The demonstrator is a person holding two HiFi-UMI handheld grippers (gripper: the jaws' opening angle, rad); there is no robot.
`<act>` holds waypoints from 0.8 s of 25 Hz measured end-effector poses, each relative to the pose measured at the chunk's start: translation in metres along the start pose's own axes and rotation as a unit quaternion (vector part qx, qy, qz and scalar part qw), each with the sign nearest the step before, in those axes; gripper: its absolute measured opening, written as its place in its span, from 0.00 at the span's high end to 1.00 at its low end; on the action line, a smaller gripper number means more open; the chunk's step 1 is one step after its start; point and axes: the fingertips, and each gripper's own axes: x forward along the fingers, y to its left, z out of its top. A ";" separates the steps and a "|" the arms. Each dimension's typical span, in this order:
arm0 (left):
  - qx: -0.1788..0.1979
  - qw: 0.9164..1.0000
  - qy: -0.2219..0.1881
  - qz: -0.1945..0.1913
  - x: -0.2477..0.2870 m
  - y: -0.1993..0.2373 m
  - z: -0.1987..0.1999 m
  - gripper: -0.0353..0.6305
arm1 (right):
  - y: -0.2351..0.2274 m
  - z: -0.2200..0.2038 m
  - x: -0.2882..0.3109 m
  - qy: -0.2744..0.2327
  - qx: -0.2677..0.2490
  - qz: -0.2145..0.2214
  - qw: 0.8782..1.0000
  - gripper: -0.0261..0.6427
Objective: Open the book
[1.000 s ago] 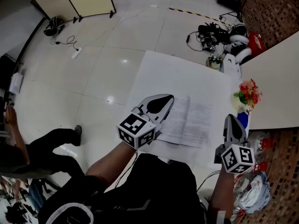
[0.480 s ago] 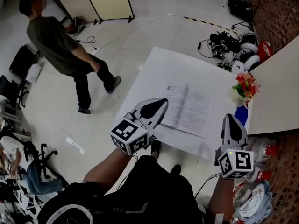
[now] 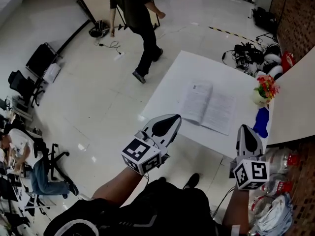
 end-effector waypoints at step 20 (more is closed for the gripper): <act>-0.037 0.994 0.016 -0.101 -0.221 -0.119 -0.063 0.95 | 0.177 -0.041 -0.187 -0.010 0.036 -0.009 0.999 0.96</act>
